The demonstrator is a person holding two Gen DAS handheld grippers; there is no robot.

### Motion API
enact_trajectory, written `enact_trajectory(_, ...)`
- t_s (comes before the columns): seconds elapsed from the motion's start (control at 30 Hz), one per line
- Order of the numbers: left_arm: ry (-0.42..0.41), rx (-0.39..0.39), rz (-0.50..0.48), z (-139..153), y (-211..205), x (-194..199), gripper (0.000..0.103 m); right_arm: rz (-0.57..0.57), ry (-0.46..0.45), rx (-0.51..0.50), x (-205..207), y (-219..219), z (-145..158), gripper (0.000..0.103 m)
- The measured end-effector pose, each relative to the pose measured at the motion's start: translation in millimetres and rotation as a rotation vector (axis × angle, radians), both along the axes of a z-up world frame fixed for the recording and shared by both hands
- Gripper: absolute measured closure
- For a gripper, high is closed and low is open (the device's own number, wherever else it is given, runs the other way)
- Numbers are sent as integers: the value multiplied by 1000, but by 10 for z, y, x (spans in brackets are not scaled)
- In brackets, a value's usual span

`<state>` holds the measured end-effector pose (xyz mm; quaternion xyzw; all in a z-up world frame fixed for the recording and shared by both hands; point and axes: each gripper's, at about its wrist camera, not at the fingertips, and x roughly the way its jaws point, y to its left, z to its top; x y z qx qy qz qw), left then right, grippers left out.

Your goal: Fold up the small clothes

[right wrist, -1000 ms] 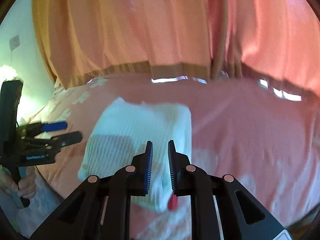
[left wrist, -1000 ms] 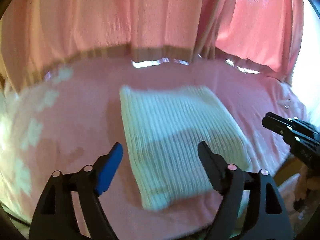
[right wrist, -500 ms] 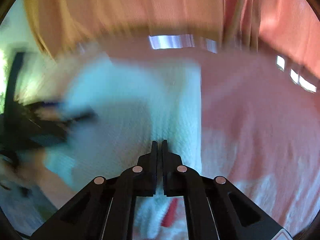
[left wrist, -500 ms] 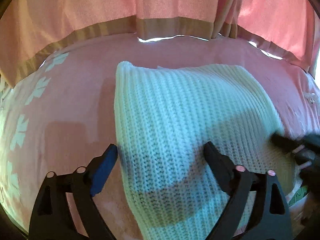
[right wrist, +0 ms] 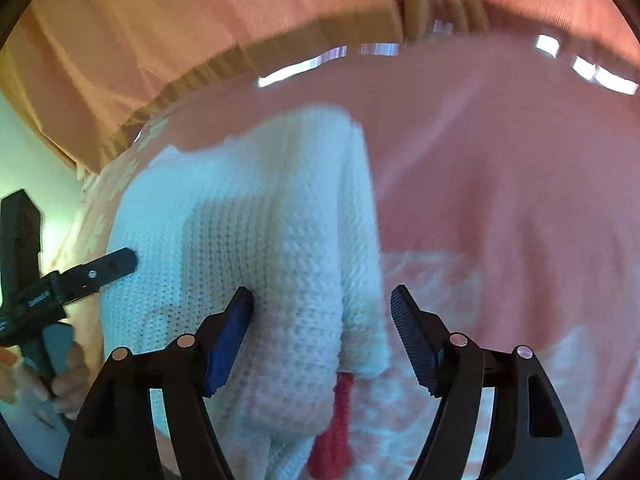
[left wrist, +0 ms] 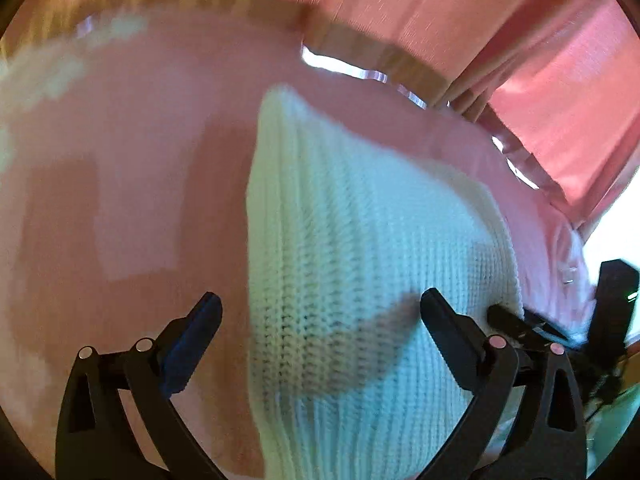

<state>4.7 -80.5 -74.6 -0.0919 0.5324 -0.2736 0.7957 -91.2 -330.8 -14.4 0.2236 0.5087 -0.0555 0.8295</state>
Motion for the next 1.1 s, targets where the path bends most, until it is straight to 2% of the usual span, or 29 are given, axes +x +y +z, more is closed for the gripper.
enact_trajectory(0.1, 76, -64, 1, -148, -11, 81, 5, -28, 11, 82, -37, 53, -138, 27)
enact_trajectory(0.2, 60, -62, -16, -144, -36, 70, 5, -49, 11, 114, -20, 87, -180, 29)
enact_trajectory(0.23, 54, -62, -23, -134, -47, 50, 10, -49, 8, 115, -2, 106, -184, 31)
enact_trajectory(0.27, 47, -72, -39, -119, -57, 30, 22, -41, 1, 118, 28, 100, -195, 42)
enact_trajectory(0.3, 46, -81, -58, -104, -63, 18, 29, -34, -9, 124, 8, 88, -184, 51)
enact_trajectory(0.37, 22, -65, -74, -38, -79, -18, 41, -28, -15, 124, 23, 109, -152, 62)
enact_trajectory(0.4, 12, -61, -79, -5, -90, -26, 48, -29, -20, 119, 23, 121, -121, 67)
enact_trajectory(0.5, -19, -56, -102, 150, -94, -63, 56, -33, -60, 79, -24, 174, 30, 72)
enact_trajectory(0.63, -67, -64, -128, 401, -48, -98, 58, -39, -162, 50, -95, 305, 362, 73)
enact_trajectory(0.7, -111, -76, -144, 638, 15, -130, 59, -36, -231, 29, -115, 401, 598, 73)
enact_trajectory(0.87, -282, -136, -159, 1437, 310, -192, 58, 7, -444, -35, -144, 695, 1294, 73)
enact_trajectory(0.97, -381, -126, -151, 1826, 529, -184, 56, 48, -520, -62, -62, 854, 1563, 72)
enact_trajectory(1.03, -416, -83, -134, 1936, 635, -100, 53, 76, -528, -62, 96, 946, 1598, 70)
enact_trajectory(1.07, -418, -58, -114, 1928, 698, -12, 50, 90, -511, -57, 269, 999, 1526, 66)
enact_trajectory(1.1, -408, -43, -94, 1866, 748, 94, 41, 101, -487, -49, 390, 1010, 1418, 58)
